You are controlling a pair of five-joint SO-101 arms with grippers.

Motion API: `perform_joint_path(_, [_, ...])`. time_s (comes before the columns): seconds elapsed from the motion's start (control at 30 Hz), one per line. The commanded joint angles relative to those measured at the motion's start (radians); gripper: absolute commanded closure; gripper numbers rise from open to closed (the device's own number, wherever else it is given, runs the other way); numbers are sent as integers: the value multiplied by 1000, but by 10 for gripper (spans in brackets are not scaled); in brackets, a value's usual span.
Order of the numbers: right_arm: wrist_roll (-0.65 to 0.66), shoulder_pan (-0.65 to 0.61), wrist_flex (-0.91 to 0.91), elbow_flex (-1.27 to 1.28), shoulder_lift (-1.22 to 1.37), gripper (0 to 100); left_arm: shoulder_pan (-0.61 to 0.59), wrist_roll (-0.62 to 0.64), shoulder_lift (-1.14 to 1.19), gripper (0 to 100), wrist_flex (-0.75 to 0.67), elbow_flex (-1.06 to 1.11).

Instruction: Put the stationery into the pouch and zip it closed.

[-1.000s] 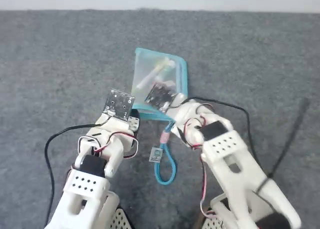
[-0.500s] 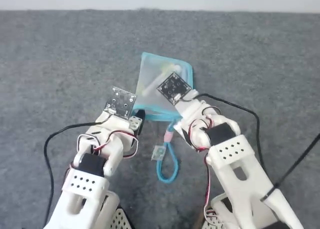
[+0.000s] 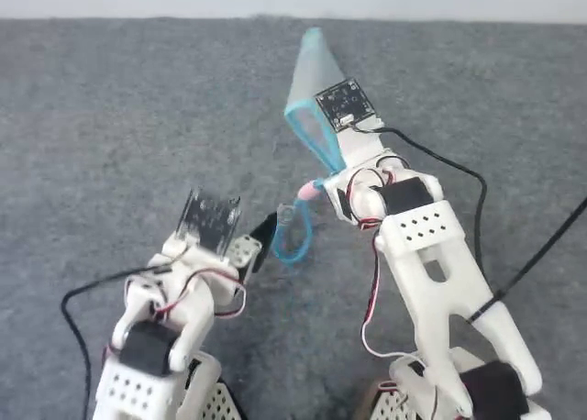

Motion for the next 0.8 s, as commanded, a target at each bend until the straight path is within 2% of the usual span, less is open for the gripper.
perform_joint_path(0.0, [-17, -1, 27, -55, -8, 992, 28, -21, -75, 808, -9, 24])
perform_joint_path(0.17, [8, -76, 76, -58, -10, 992, 61, -38, 23, 808, -80, 54])
perform_joint_path(0.3, [40, -140, 99, -51, -19, 992, 61, -40, 144, 808, -218, 90])
perform_joint_path(0.67, [114, -216, 88, 115, -237, 992, 64, -41, 450, 808, -494, 94])
perform_joint_path(0.77, [123, -226, 71, 146, -263, 992, 97, -41, 503, 808, -542, 97])
